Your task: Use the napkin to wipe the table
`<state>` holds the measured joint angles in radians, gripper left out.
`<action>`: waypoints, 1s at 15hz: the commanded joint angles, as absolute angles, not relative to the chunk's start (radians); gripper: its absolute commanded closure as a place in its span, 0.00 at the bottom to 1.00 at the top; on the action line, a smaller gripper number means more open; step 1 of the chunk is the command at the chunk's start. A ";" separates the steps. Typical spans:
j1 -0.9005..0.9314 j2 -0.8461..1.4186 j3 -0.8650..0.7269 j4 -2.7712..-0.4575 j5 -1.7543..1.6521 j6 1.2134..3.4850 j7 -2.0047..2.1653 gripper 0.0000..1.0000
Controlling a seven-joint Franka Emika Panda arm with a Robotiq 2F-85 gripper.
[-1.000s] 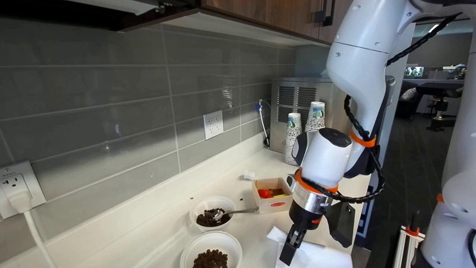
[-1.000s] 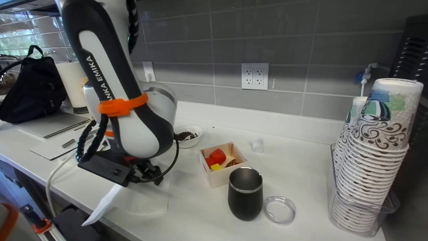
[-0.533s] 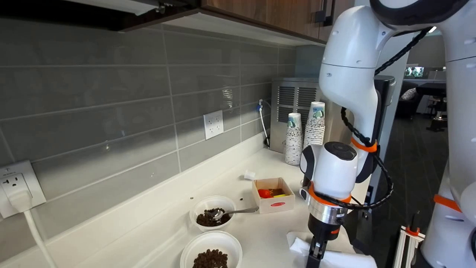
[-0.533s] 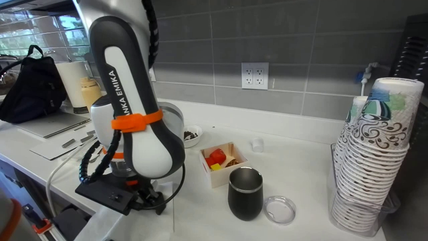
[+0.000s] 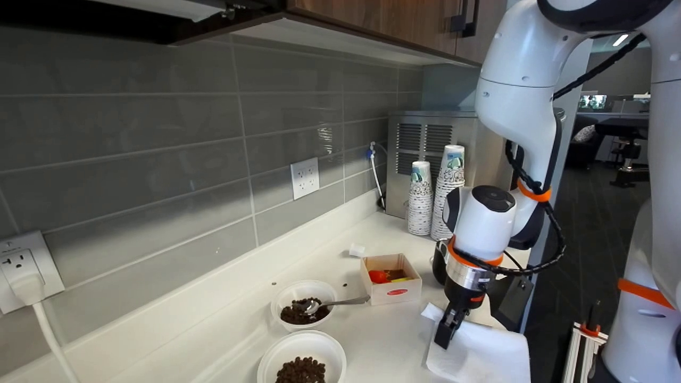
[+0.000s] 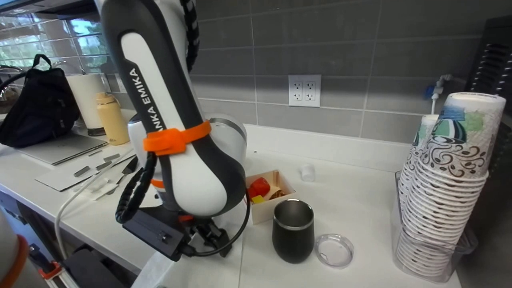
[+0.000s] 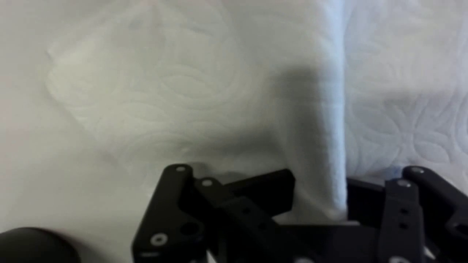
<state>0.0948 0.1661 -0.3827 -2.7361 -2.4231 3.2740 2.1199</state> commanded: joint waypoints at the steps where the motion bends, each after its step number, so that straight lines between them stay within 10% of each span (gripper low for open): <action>1: 0.104 0.097 -0.359 -2.736 -2.386 3.278 2.143 1.00; 15: 0.221 0.168 -0.268 -2.712 -2.389 3.344 2.168 1.00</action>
<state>0.1686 0.1589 -0.2152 -2.7053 -2.3230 3.3796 2.1200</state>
